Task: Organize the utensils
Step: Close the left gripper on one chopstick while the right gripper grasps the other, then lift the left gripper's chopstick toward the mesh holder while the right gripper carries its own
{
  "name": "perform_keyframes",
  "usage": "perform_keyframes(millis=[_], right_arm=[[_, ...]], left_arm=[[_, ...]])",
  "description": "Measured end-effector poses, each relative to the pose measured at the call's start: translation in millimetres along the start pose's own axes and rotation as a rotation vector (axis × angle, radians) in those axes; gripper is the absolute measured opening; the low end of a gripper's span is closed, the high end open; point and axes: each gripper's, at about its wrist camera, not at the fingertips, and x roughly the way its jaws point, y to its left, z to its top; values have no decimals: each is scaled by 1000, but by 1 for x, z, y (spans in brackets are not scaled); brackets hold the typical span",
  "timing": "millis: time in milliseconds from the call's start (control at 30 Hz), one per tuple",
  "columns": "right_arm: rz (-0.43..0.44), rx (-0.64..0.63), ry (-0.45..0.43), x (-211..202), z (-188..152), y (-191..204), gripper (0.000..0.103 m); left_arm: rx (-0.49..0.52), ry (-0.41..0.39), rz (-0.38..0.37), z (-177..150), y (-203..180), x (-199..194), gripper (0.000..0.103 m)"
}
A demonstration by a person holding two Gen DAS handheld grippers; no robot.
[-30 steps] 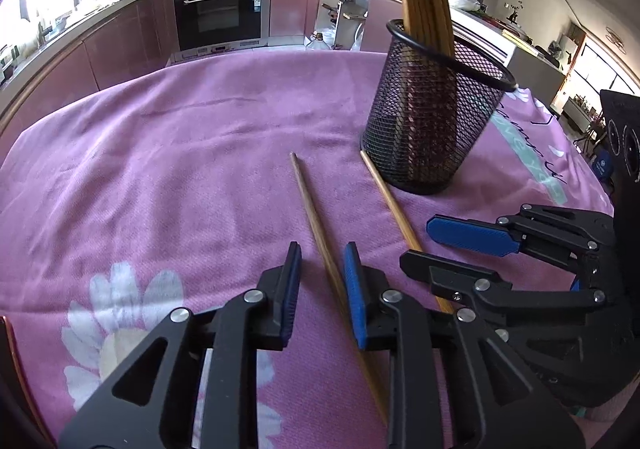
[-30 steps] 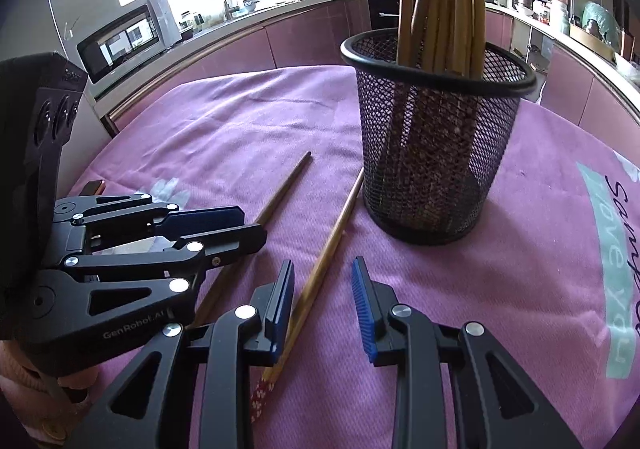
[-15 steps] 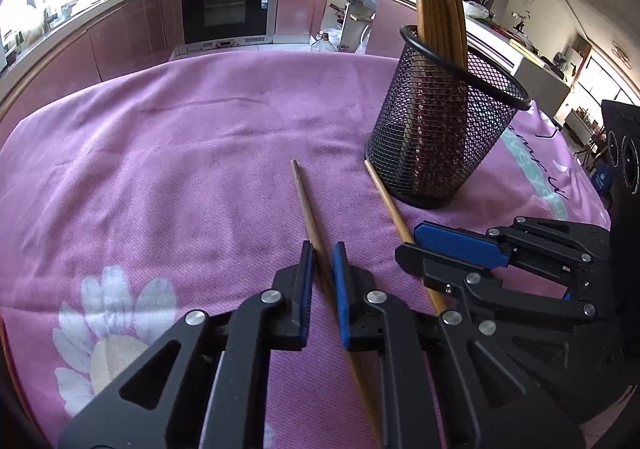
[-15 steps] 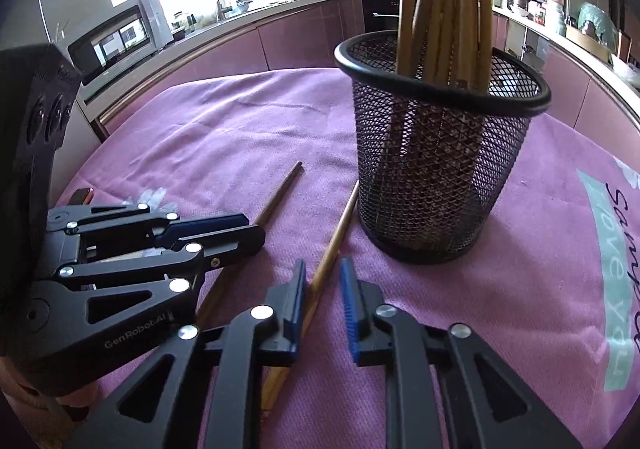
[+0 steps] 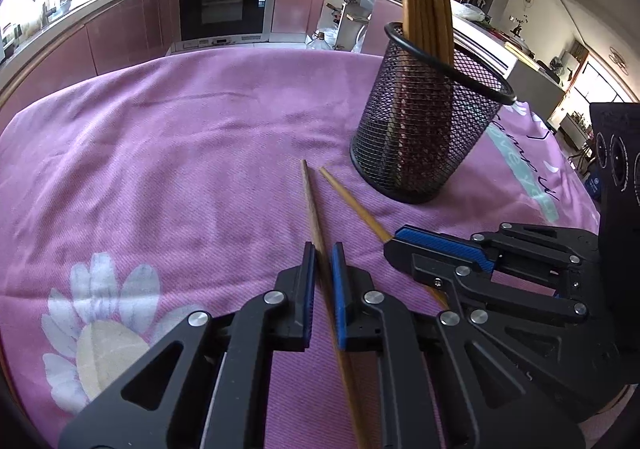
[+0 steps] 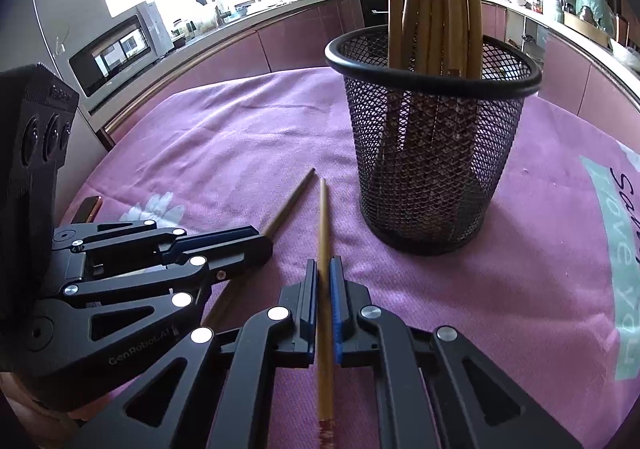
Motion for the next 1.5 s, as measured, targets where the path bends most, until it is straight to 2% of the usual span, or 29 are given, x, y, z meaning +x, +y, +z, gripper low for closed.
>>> perform_keyframes(millis=[300, 833, 1500], right_arm=[[43, 19, -21, -14, -6, -3, 5], [111, 26, -122, -51, -12, -6, 5], [130, 23, -214, -78, -5, 1, 5]], left_arm=[[-3, -18, -18, -2, 0, -12, 8], [5, -79, -53, -2, -3, -47, 8], [22, -153, -100, 2, -9, -82, 7]])
